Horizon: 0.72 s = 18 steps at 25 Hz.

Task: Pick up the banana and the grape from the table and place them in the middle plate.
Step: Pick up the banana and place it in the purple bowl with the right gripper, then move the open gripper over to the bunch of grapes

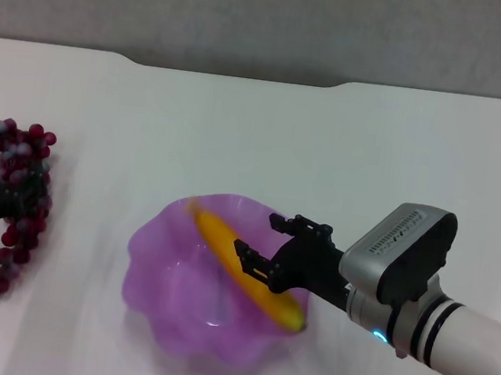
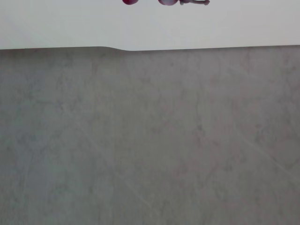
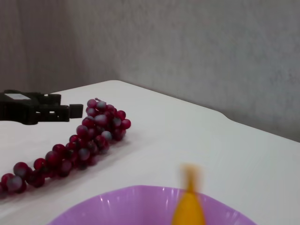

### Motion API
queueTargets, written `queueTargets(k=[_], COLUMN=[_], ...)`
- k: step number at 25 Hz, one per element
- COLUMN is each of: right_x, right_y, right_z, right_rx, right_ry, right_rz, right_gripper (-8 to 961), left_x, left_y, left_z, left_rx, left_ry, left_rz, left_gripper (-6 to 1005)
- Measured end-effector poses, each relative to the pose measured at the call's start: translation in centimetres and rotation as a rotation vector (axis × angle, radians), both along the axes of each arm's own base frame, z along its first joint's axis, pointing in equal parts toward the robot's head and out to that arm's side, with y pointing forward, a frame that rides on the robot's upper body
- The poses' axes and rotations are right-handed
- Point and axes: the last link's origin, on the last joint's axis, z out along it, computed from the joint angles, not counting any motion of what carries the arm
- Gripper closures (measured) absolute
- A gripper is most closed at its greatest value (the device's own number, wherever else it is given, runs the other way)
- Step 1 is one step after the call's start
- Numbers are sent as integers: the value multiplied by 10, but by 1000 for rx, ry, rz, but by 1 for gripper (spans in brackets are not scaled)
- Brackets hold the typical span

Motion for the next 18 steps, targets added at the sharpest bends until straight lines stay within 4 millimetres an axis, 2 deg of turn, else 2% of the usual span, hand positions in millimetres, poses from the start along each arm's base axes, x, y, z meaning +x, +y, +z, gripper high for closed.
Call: queueTargets(k=[2, 10, 14, 18], right_x=[0, -5, -18, -13], right_y=[1, 6, 26, 41], right_z=[0, 4, 23, 47], right_rx=[2, 24, 135, 259], right_ry=[-2, 3, 5, 3], right_rz=[-7, 14, 64, 50], right_gripper=[274, 229, 218, 240], left_x=[0, -1, -3, -5], left_y=[0, -1, -3, -3], left_z=[0, 0, 0, -1], left_rx=[0, 1, -4, -13], left_ry=[0, 0, 1, 5], left_rz=[0, 3, 14, 25], left_gripper=[102, 103, 103, 103])
